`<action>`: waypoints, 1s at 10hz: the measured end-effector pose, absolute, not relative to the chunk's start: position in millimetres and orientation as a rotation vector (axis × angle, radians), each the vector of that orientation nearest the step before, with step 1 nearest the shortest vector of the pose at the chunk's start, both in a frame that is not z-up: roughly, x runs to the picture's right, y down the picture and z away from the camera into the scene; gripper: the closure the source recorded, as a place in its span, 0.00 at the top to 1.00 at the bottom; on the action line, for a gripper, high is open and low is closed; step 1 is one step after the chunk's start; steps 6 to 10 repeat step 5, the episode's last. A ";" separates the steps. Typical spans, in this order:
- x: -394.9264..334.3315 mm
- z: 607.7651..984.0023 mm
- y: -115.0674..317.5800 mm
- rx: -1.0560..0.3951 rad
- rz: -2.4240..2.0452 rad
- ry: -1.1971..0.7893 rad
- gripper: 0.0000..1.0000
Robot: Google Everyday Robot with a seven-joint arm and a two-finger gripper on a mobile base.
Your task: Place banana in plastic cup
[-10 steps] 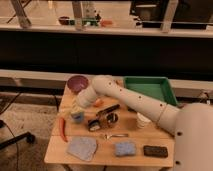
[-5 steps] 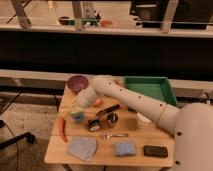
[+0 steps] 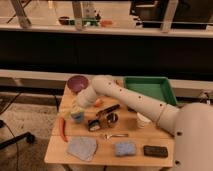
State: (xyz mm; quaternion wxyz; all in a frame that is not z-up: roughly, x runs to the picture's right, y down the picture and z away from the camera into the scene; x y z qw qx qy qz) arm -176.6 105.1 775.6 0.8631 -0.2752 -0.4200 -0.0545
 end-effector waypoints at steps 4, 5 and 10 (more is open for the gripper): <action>-176.6 775.7 105.3 -0.577 -0.114 -0.881 0.15; -176.6 775.7 105.4 -0.577 -0.114 -0.881 0.23; -176.6 775.7 105.4 -0.577 -0.114 -0.881 0.23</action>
